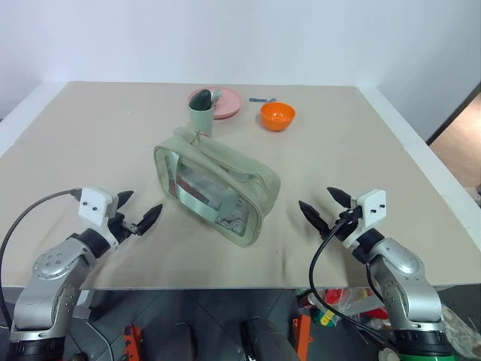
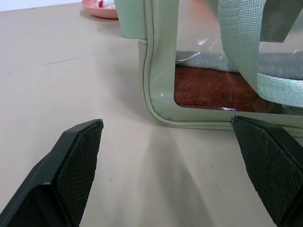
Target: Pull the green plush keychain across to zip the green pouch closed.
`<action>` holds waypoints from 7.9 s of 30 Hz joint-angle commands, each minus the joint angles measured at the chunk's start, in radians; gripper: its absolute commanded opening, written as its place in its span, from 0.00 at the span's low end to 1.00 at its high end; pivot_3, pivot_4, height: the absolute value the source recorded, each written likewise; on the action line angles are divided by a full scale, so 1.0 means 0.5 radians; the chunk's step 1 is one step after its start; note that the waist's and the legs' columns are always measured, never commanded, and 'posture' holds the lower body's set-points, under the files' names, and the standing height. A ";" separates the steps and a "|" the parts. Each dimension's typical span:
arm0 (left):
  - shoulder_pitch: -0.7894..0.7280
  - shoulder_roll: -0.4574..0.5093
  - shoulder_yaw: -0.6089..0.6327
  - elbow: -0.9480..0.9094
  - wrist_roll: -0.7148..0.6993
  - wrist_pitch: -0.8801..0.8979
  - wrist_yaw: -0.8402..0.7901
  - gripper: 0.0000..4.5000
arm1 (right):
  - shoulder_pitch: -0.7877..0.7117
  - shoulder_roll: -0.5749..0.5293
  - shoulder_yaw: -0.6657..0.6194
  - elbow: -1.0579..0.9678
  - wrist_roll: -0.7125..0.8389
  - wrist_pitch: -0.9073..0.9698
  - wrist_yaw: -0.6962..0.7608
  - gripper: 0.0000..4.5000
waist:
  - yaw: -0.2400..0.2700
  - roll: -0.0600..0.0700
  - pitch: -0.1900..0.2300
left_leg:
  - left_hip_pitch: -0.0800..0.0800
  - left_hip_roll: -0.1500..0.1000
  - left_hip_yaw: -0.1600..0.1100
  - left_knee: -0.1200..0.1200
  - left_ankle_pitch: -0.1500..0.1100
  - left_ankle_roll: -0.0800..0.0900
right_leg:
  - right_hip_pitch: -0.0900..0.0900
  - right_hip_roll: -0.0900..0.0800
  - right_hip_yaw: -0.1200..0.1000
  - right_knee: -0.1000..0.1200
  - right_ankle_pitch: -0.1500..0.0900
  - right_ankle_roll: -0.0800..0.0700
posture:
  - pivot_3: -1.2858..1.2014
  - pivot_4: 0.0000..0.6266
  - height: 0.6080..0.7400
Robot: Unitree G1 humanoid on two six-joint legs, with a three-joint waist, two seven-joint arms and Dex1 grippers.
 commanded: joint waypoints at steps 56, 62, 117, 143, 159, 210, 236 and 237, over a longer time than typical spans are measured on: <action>-0.352 0.503 -0.301 -0.687 -0.714 0.620 -0.554 1.00 | -0.734 -0.183 0.254 -0.192 0.705 0.806 0.466 0.01 | 0.000 0.002 0.002 | -0.005 0.000 -0.005 0.000 0.000 0.001 | -0.003 0.002 -0.003 0.001 -0.005 0.000 | 0.52 0.24 1.00; -0.348 0.498 -0.302 -0.693 -0.716 0.624 -0.546 1.00 | -0.823 -0.331 0.295 -0.087 0.604 0.716 0.745 0.01 | 0.000 0.002 0.002 | -0.005 -0.001 -0.004 0.000 0.000 0.001 | -0.002 0.002 -0.003 0.001 -0.005 0.001 | 0.52 0.24 1.00; -0.470 0.414 -0.397 -0.514 -0.538 0.501 -0.677 1.00 | -0.542 -0.344 0.030 -0.493 0.349 0.602 0.435 0.72 | 0.001 0.015 0.012 | -0.007 -0.003 -0.012 0.005 0.000 0.001 | 0.000 0.002 -0.010 0.004 -0.004 0.001 | 0.52 0.24 1.00; -0.455 0.364 -0.444 -0.517 -0.470 0.497 -0.659 1.00 | -0.705 -0.391 0.199 -0.196 0.215 0.124 0.796 0.01 | -0.007 0.015 0.012 | -0.003 0.000 -0.014 0.004 0.001 0.002 | 0.001 0.006 -0.010 0.004 -0.001 -0.003 | 0.52 0.24 1.00; -0.449 0.364 -0.427 -0.520 -0.438 0.501 -0.655 1.00 | -0.768 -0.462 0.166 0.019 0.259 -0.156 1.189 0.01 | 0.000 0.015 0.012 | -0.006 -0.001 -0.017 0.003 0.001 0.002 | 0.001 0.005 -0.012 0.004 -0.003 0.000 | 0.52 0.24 1.00; -1.499 0.333 -0.449 1.454 0.128 -0.478 -1.261 1.00 | -0.387 -0.531 0.144 -0.454 0.325 0.033 0.945 0.01 | 0.002 0.014 0.011 | -0.004 0.002 -0.020 0.002 0.003 0.000 | 0.002 0.010 -0.016 0.006 0.004 0.000 | 0.52 0.24 1.00; -1.495 0.279 -0.532 1.308 0.198 -0.431 -1.573 0.51 | -0.417 -0.550 0.166 -0.422 0.284 0.023 0.941 0.00 | 0.000 0.014 0.011 | -0.005 0.002 -0.021 0.003 0.003 0.001 | 0.001 0.011 -0.016 0.006 0.004 0.001 | 0.52 0.24 1.00; -1.496 0.267 -0.517 1.302 0.178 -0.406 -1.561 0.44 | -0.416 -0.550 0.165 -0.422 0.282 0.023 0.941 0.00 | 0.000 0.014 0.011 | -0.005 0.002 -0.021 0.003 0.003 0.001 | 0.001 0.011 -0.016 0.006 0.004 0.001 | 0.52 0.24 1.00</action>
